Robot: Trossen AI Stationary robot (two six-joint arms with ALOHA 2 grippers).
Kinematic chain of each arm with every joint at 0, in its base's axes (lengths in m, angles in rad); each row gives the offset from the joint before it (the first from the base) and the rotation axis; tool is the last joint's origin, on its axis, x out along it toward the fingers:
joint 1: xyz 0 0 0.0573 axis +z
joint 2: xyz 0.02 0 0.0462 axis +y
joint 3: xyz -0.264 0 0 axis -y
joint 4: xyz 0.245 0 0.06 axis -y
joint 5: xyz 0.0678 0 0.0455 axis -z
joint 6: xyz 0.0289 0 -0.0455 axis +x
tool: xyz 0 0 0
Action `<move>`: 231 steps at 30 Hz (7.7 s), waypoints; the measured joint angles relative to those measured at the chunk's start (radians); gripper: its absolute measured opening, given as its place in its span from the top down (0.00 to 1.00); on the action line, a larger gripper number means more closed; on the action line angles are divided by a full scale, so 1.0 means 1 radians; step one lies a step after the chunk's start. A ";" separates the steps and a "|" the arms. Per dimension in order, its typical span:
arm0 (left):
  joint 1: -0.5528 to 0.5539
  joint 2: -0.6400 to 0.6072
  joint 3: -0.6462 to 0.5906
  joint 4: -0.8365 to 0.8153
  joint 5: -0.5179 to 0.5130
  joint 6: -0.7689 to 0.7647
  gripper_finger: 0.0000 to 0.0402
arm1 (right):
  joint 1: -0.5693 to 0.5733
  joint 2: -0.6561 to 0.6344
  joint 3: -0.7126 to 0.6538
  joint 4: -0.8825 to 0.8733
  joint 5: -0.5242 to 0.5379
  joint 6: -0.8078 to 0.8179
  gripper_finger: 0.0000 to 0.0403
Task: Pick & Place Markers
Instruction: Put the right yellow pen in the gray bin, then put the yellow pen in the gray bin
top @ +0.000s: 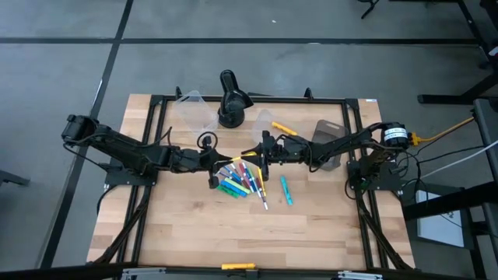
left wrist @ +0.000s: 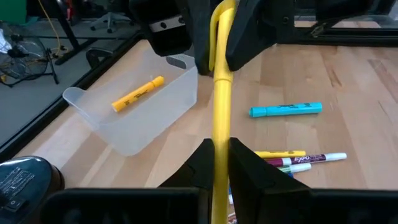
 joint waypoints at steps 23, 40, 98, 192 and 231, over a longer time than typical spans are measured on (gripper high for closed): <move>0.000 -0.001 0.001 0.003 0.042 -0.019 0.59 | -0.002 -0.025 -0.001 -0.171 0.001 0.001 0.87; 0.000 -0.134 0.000 -0.072 0.024 0.000 0.55 | -0.002 -0.400 0.000 -0.759 0.005 0.040 0.87; 0.000 -0.255 0.000 -0.164 0.024 0.139 0.56 | -0.132 -0.594 0.105 -1.986 0.539 0.420 0.85; -0.034 -0.256 -0.076 -0.078 0.132 0.237 0.57 | 0.124 -0.268 -0.018 -0.700 -0.003 0.343 0.71; -0.038 -0.257 -0.105 -0.150 0.016 0.262 0.58 | 0.030 0.172 0.434 -1.300 0.081 0.469 0.47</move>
